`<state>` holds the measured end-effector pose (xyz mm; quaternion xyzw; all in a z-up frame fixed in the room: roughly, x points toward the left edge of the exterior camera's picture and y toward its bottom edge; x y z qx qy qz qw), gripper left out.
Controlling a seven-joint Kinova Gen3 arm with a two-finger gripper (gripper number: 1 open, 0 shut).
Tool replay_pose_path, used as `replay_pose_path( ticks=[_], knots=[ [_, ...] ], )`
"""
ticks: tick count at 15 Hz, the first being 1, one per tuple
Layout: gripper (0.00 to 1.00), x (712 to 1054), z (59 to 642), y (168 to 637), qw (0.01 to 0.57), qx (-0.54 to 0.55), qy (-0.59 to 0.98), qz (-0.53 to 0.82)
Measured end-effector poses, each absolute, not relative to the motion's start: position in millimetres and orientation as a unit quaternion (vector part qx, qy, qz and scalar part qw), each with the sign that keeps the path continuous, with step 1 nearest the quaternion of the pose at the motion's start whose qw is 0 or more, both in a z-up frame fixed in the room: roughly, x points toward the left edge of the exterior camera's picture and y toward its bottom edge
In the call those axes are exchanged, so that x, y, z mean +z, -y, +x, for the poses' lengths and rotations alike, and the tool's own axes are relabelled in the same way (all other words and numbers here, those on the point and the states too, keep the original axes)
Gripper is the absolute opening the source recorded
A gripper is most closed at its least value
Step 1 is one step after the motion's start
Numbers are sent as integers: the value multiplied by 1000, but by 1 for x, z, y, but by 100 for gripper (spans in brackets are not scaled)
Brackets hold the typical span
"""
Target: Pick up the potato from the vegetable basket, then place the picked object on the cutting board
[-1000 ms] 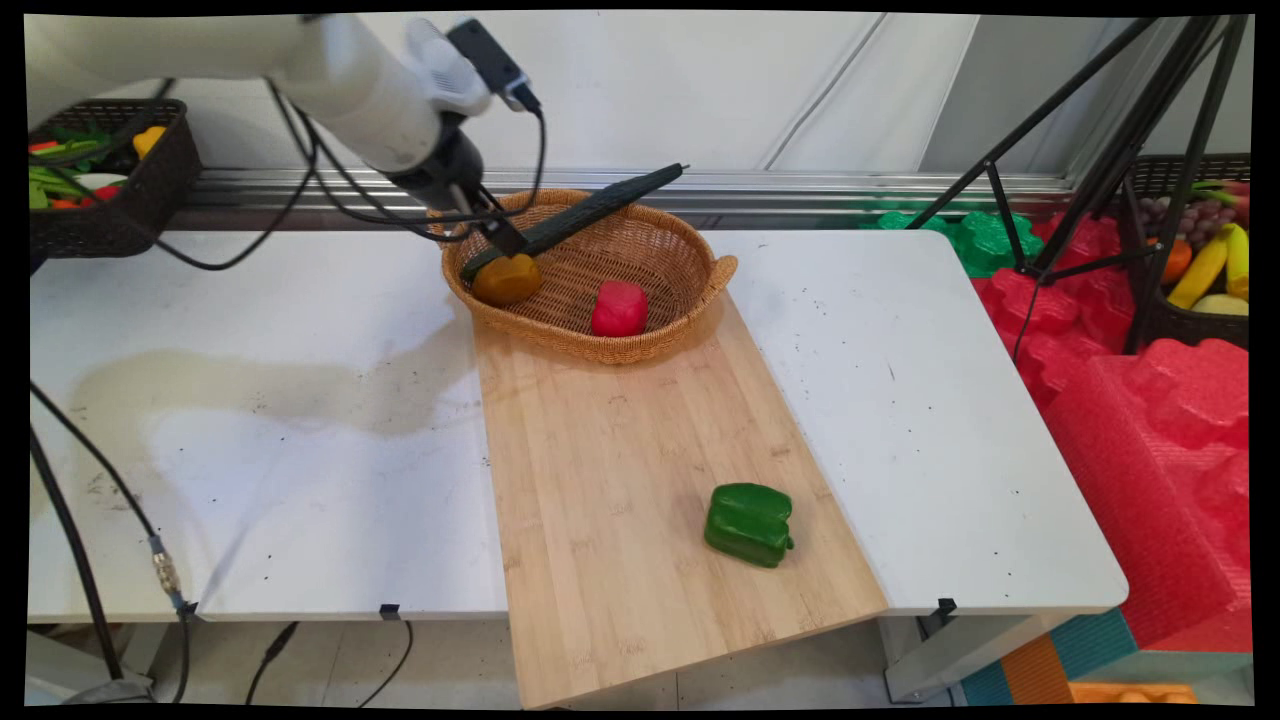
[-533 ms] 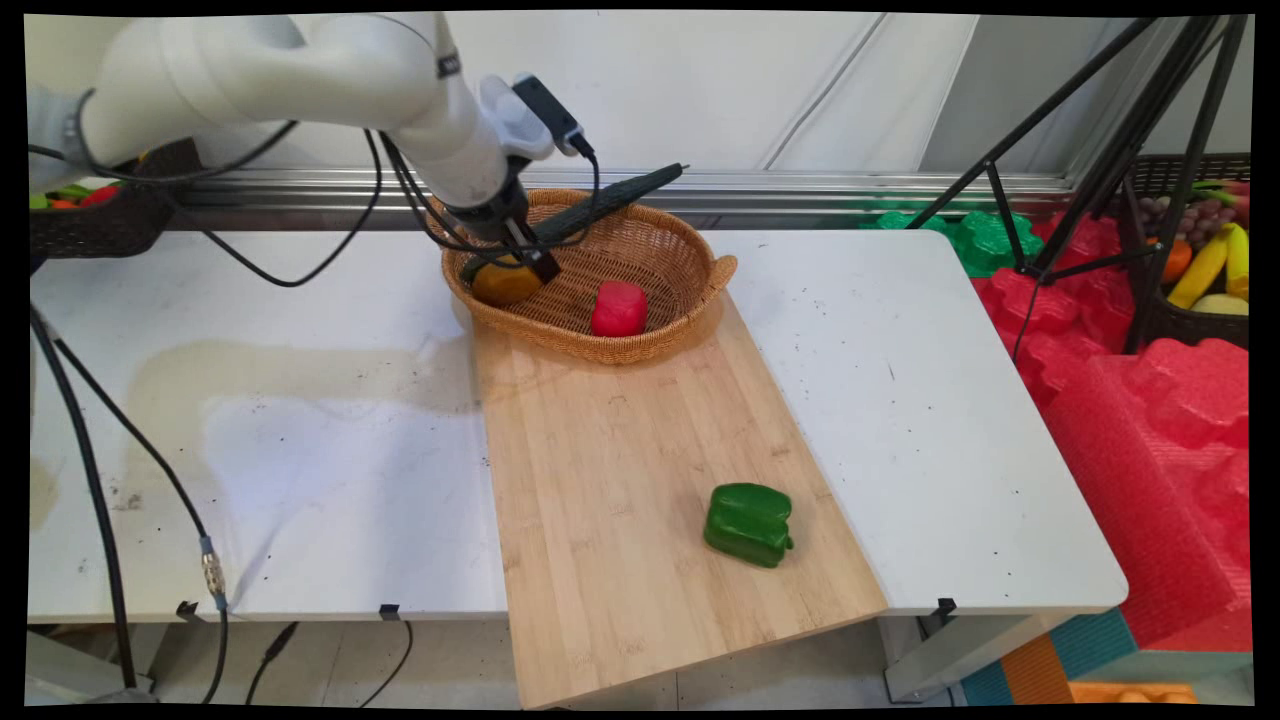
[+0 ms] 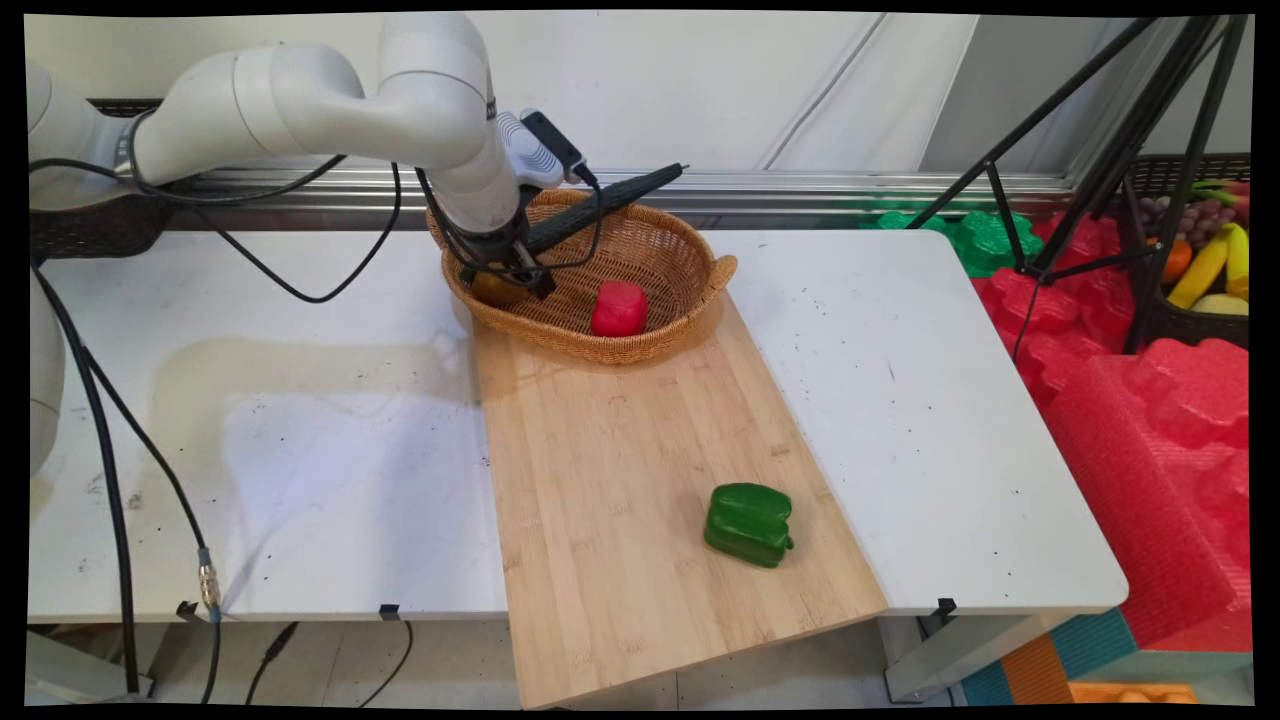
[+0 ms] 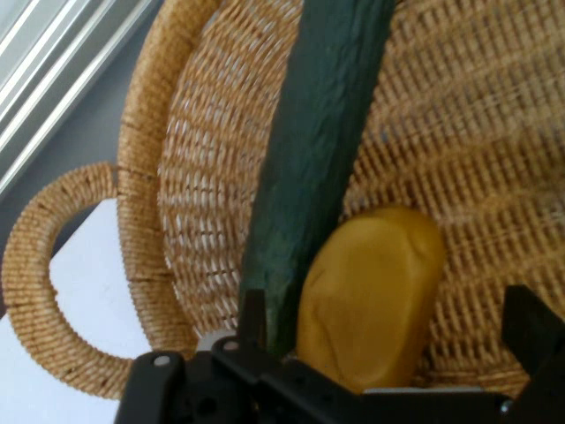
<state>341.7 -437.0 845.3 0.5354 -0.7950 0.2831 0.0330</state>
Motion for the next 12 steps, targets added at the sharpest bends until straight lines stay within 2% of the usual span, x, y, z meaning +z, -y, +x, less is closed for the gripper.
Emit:
replay_pose_path(
  ticks=[7,8,12],
  knots=[
    [100,825,346,447,16,285,794,537],
    [0,823,347,447,15,284,793,538],
    [0,818,346,441,14,282,792,542]
  ],
)
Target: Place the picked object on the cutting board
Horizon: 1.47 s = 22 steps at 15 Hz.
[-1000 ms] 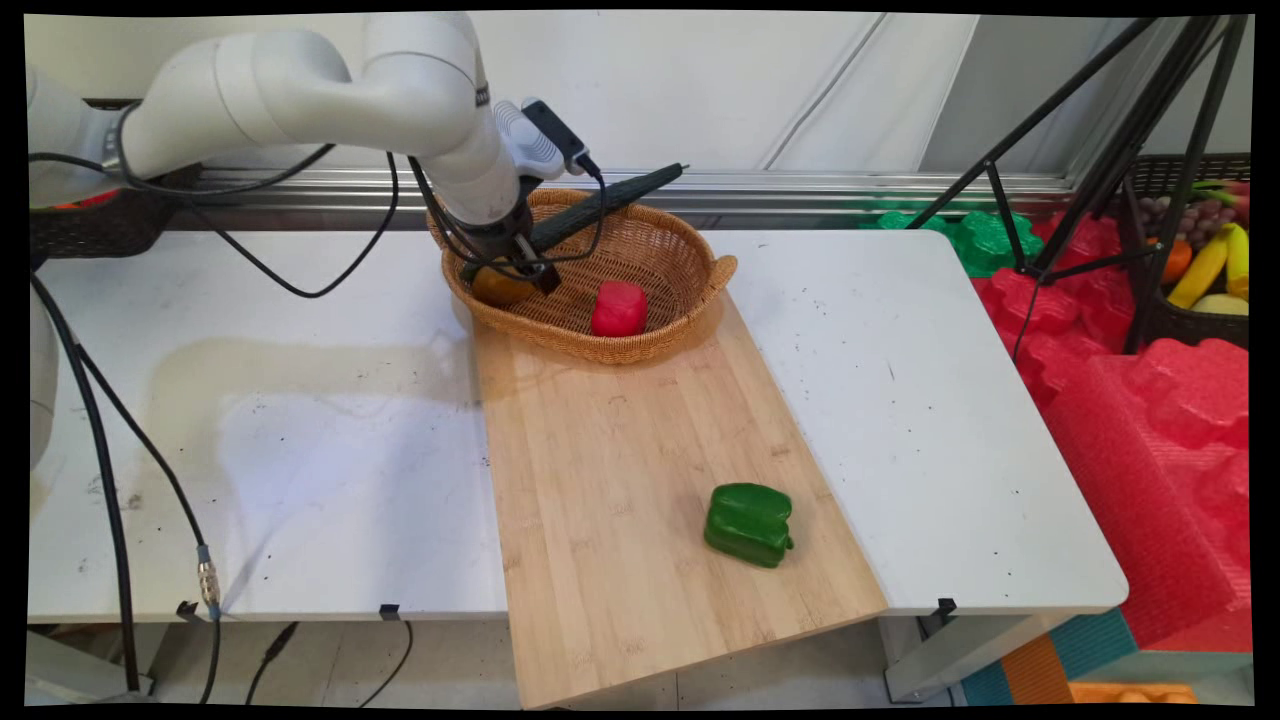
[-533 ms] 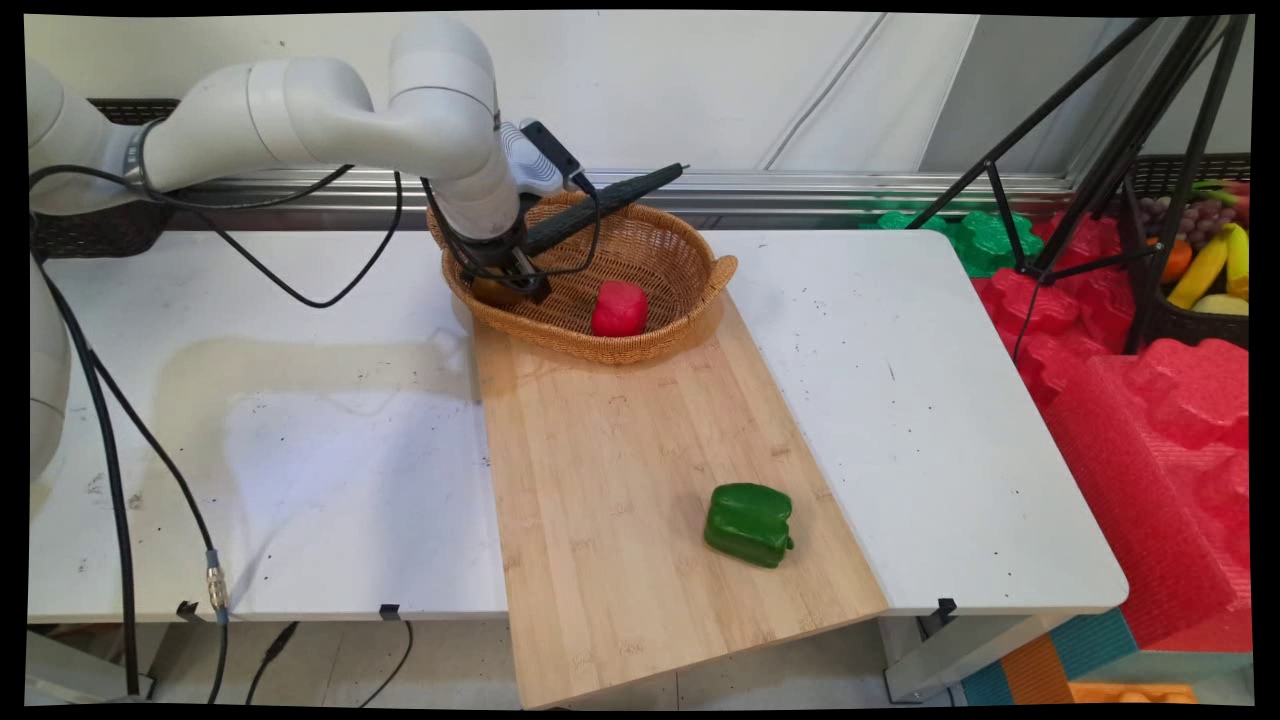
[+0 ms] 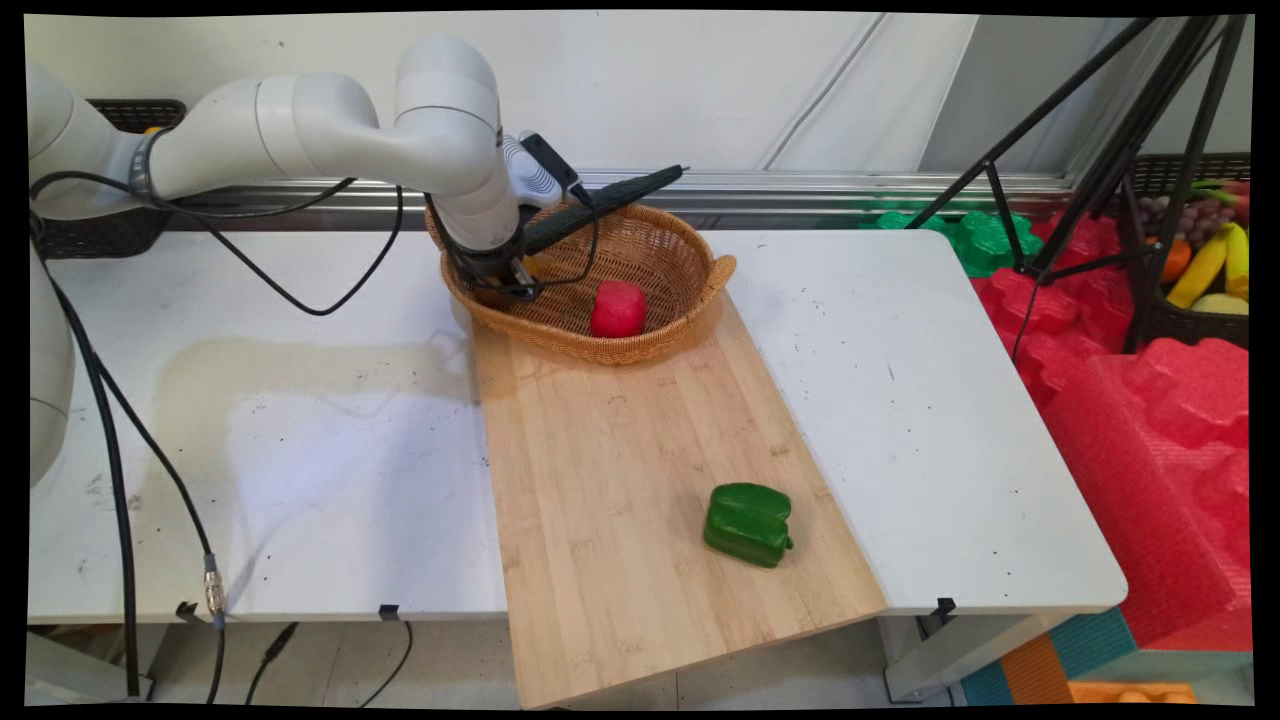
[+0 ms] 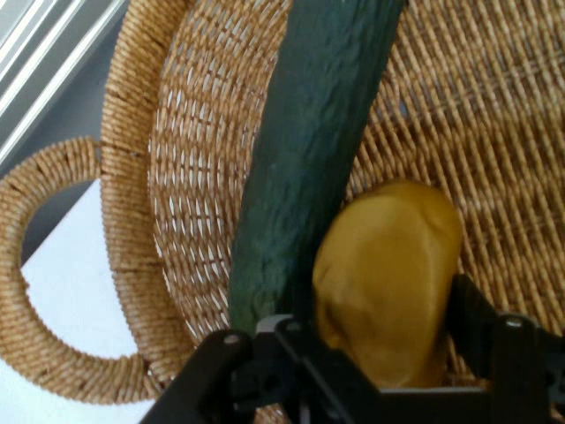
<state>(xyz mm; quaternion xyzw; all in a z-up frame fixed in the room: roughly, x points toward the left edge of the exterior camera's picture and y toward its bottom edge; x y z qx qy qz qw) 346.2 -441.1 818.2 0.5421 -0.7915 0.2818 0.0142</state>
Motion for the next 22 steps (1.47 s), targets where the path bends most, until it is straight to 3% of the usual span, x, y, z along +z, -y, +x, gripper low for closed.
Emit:
replay_pose_path(
  ticks=[6,15,22],
  knots=[
    [0,837,340,416,33,300,794,528],
    [0,938,314,351,135,338,829,425],
    [0,967,297,294,184,292,889,301]
  ],
)
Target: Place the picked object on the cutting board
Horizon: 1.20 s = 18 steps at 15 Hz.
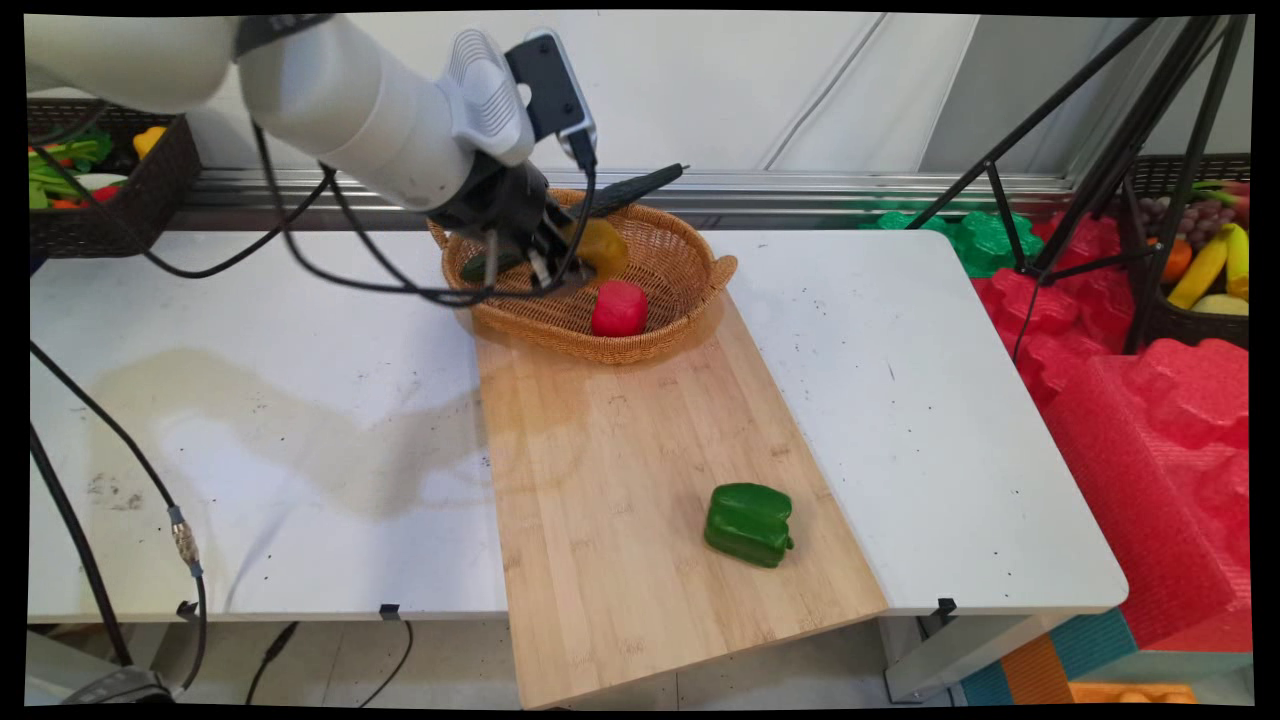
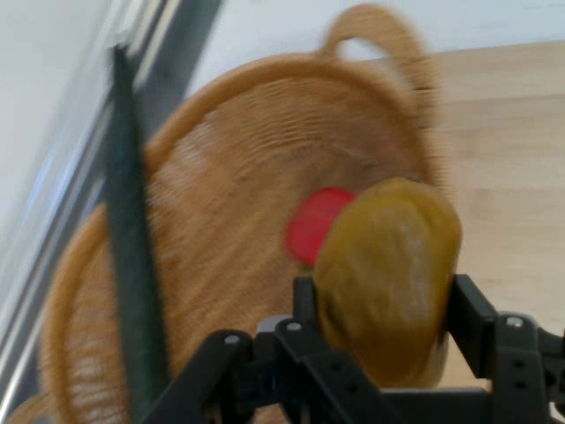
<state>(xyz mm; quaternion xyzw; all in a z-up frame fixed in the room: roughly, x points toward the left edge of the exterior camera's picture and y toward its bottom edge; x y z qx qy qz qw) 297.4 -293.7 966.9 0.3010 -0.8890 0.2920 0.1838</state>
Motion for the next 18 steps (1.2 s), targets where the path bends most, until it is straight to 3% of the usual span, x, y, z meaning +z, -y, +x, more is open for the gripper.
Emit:
replay_pose_path(
  ticks=[6,18],
  knots=[
    [0,957,276,251,193,211,939,189],
    [0,878,263,233,135,116,980,89]
  ],
)
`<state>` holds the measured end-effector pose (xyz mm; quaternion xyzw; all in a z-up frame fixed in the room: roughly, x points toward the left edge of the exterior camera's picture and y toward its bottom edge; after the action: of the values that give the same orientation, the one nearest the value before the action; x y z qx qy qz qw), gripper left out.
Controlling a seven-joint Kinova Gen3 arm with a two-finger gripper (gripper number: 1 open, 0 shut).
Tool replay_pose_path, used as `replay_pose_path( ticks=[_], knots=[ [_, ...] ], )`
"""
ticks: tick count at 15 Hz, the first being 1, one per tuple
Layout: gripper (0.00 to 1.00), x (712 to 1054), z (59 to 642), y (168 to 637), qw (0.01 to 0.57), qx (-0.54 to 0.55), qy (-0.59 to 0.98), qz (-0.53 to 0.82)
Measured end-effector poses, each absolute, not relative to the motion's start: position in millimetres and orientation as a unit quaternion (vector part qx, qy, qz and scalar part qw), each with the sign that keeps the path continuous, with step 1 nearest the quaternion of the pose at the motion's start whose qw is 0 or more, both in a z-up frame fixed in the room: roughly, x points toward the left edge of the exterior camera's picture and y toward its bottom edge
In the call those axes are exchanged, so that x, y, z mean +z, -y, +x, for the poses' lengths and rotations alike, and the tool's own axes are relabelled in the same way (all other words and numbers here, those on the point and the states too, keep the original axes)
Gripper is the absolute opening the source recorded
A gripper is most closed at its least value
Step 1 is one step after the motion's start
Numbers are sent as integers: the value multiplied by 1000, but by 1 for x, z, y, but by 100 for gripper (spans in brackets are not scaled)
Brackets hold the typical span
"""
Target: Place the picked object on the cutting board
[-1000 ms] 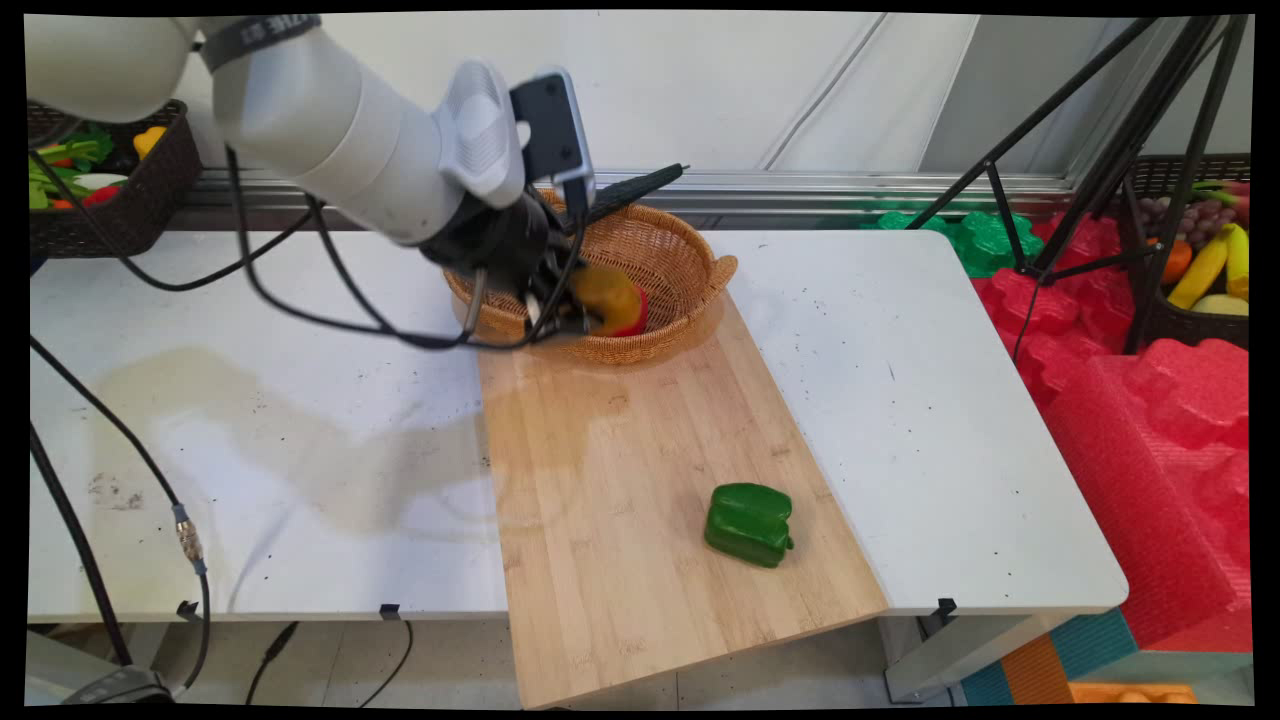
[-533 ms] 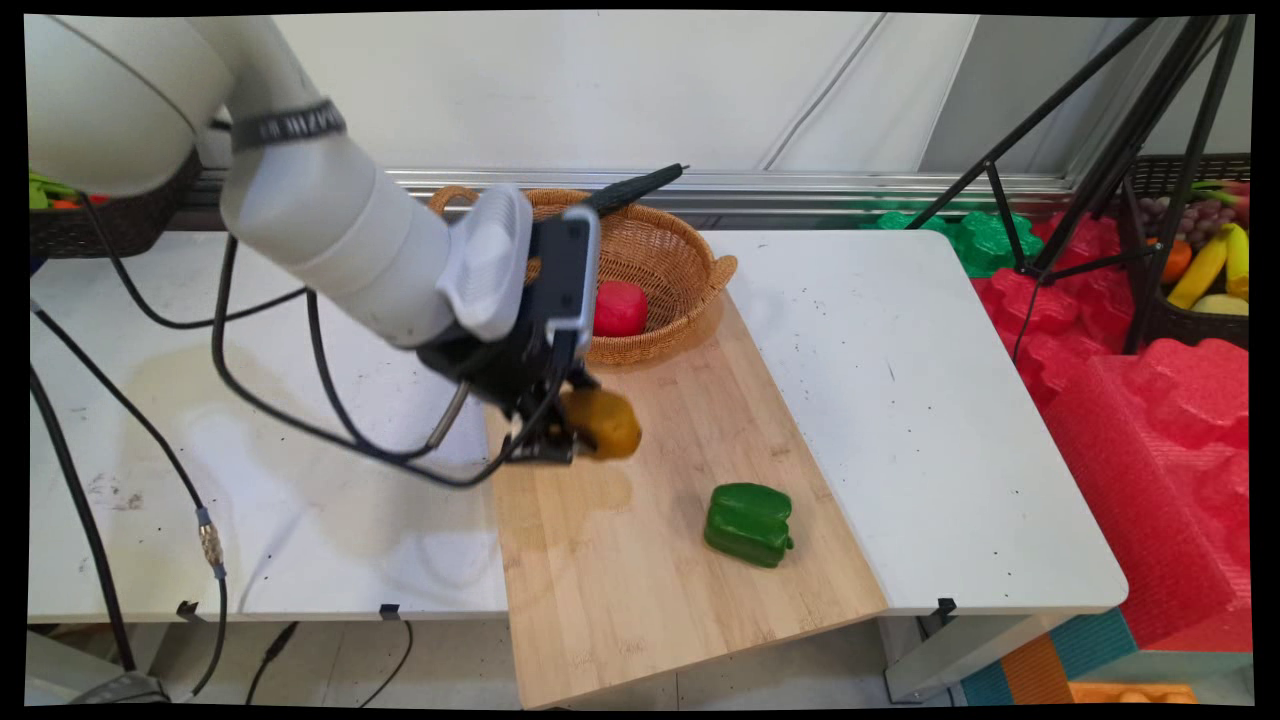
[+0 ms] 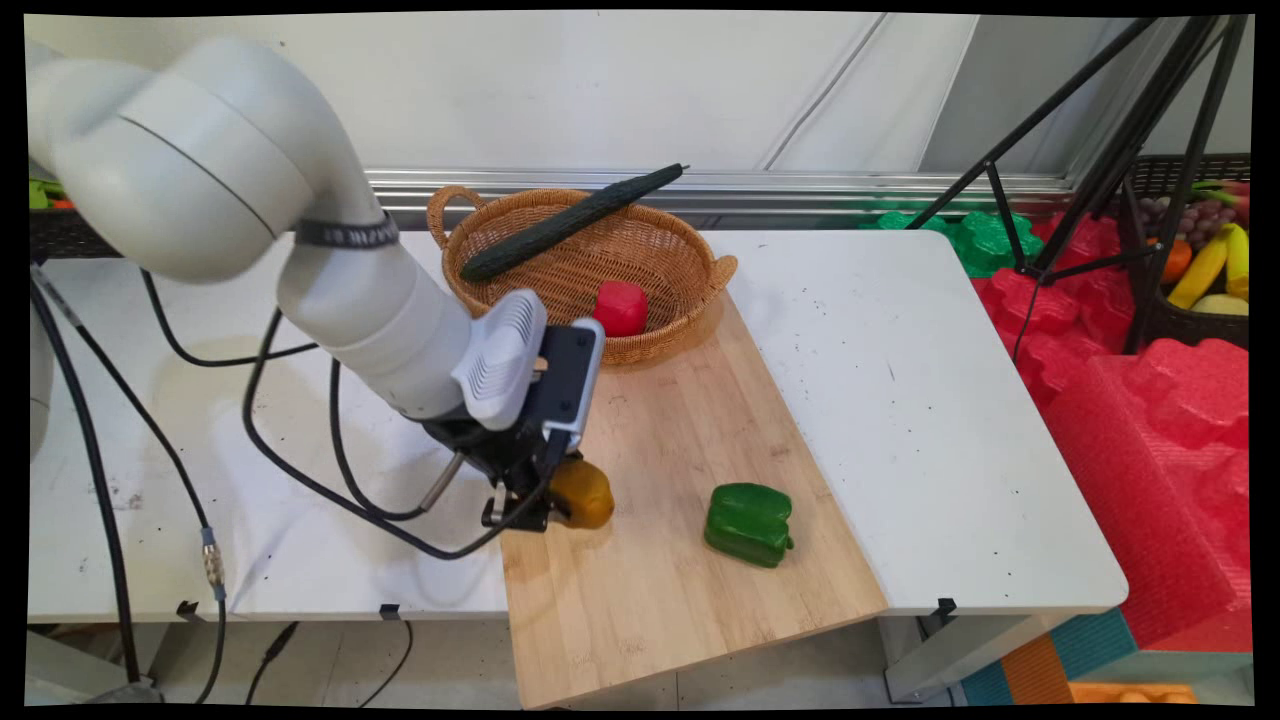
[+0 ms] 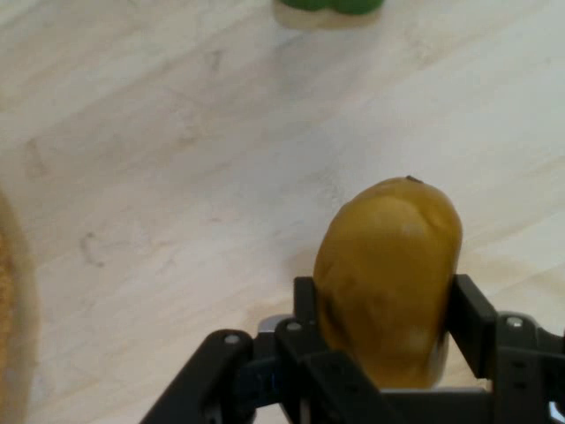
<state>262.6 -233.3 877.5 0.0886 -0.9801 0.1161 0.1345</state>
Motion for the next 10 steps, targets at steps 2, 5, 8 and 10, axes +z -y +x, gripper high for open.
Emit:
replay_pose_path(
  ticks=[2,5,8,10],
  knots=[
    [0,865,259,236,133,111,981,85],
    [0,853,255,240,136,109,981,83],
    [0,842,251,244,141,111,980,83],
    [0,839,251,246,144,113,979,85]
  ],
)
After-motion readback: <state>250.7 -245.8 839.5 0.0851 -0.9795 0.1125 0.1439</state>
